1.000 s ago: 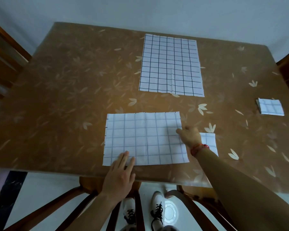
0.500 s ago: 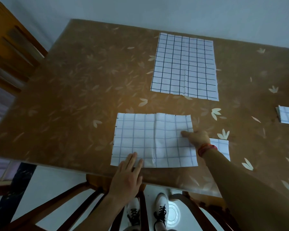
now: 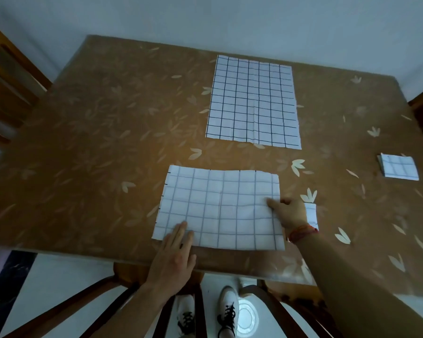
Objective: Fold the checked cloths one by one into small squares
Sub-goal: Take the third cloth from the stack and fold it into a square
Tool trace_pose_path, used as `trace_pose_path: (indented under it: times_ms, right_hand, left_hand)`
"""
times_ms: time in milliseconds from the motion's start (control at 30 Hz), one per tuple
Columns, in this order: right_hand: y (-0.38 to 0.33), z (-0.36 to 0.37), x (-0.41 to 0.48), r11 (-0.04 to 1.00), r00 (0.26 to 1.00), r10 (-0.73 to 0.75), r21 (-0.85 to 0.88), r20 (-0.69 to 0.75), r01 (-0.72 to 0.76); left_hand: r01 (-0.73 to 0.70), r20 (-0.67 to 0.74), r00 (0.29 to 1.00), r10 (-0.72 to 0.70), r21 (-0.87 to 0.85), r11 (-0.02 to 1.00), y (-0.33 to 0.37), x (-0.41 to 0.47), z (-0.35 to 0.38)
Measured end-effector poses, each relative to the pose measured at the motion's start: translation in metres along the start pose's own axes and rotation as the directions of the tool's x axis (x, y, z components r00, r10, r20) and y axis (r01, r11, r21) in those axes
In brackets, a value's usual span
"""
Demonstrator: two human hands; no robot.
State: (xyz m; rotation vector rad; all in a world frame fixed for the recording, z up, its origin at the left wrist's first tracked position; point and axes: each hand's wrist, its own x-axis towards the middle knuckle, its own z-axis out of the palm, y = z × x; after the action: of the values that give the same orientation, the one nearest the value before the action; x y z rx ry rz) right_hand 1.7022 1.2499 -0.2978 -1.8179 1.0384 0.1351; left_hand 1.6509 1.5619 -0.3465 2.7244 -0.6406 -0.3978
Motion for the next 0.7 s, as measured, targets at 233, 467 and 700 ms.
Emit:
trace_pose_path:
  times_ms: [233,467,700]
  right_hand:
    - [0.013,-0.012,-0.029,0.967,0.976,0.131,0.241,-0.174,-0.087]
    - [0.032,0.004,-0.069,0.852,0.967,0.255,0.474,-0.003,-0.223]
    - [0.036,0.011,-0.109,0.710,0.918,0.219,0.591,0.332,-0.383]
  left_hand:
    - [-0.055,-0.076,0.995,0.057,0.033,0.998,0.020,0.021,-0.011]
    - [-0.097,-0.023,0.995,0.097,0.019,0.995,0.056,0.020,-0.006]
    - [-0.069,-0.043,0.997,0.067,-0.035,0.997,0.048,0.018,0.000]
